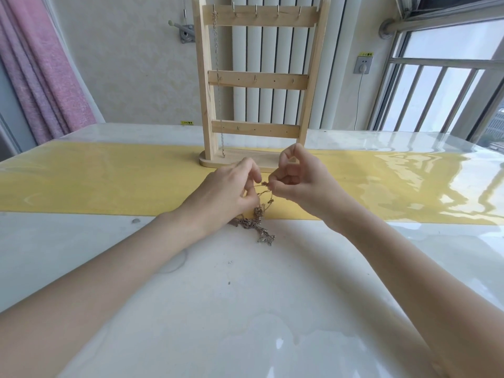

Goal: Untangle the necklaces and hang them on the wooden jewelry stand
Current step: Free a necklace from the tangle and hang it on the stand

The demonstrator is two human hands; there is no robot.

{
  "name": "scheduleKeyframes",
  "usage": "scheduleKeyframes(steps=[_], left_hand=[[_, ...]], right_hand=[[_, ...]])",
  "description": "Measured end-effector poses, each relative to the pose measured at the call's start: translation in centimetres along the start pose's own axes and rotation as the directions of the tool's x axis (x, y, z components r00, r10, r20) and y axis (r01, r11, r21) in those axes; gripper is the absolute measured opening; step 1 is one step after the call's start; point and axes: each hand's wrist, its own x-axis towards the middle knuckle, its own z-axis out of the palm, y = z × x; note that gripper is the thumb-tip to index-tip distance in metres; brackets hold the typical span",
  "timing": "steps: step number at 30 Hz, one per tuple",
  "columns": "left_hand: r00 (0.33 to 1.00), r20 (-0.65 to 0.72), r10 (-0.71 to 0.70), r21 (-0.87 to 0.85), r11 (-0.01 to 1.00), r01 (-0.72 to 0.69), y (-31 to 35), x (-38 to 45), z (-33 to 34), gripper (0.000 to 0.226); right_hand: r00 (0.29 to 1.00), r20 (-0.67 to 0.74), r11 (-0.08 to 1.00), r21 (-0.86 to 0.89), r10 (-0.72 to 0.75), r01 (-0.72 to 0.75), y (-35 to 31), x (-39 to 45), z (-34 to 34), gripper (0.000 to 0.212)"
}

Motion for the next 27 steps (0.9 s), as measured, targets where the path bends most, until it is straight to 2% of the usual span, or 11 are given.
scheduleKeyframes(steps=[2, 4, 7, 9, 12, 14, 20, 22, 24, 27], left_hand=[[0.995, -0.022, -0.094, -0.163, 0.983, 0.089, -0.1, 0.4, -0.1, 0.016], [0.972, 0.024, -0.232, -0.368, 0.902, 0.224, 0.1, 0.7, -0.2, 0.022], [0.912, 0.171, -0.372, -0.632, 0.669, 0.392, 0.5, 0.7, -0.1, 0.024], [0.867, 0.301, -0.398, -0.735, 0.482, 0.477, 0.7, 0.7, -0.2, 0.025], [0.832, 0.403, -0.381, -0.827, 0.238, 0.509, 0.7, 0.9, -0.7, 0.024], [0.828, 0.426, -0.365, -0.847, 0.16, 0.507, 0.7, 0.9, -0.9, 0.022], [0.842, 0.405, -0.356, -0.899, 0.014, 0.438, 1.0, 1.0, -0.8, 0.018], [0.835, 0.398, -0.381, -0.902, 0.004, 0.432, 1.0, 1.1, -0.7, 0.018], [0.831, 0.379, -0.407, -0.898, 0.056, 0.436, 1.0, 1.2, -0.4, 0.018], [0.844, 0.301, -0.443, -0.843, 0.291, 0.453, 0.7, 1.2, -0.1, 0.017]], right_hand=[[1.0, -0.008, 0.997, 0.076, 0.018, -0.017, 0.2, 0.0, -0.1, 0.033], [0.999, -0.009, 0.987, 0.155, 0.046, -0.044, 0.5, 0.0, -0.2, 0.03], [0.996, -0.01, 0.954, 0.291, 0.083, -0.077, 0.6, 0.1, -0.2, 0.028], [0.995, -0.012, 0.926, 0.365, 0.104, -0.092, 0.7, 0.2, -0.1, 0.027], [0.991, -0.011, 0.863, 0.493, 0.13, -0.108, 0.8, 0.3, -0.2, 0.025], [0.989, -0.015, 0.836, 0.536, 0.147, -0.116, 0.8, 0.3, -0.3, 0.026], [0.981, -0.005, 0.813, 0.561, 0.194, -0.157, 0.5, 0.1, 0.0, 0.024], [0.976, 0.029, 0.823, 0.533, 0.214, -0.196, 0.4, 0.0, 0.3, 0.022], [0.969, 0.072, 0.846, 0.476, 0.236, -0.242, 0.3, -0.1, 0.6, 0.02], [0.963, 0.104, 0.879, 0.394, 0.247, -0.269, 0.3, -0.2, 1.0, 0.018]])
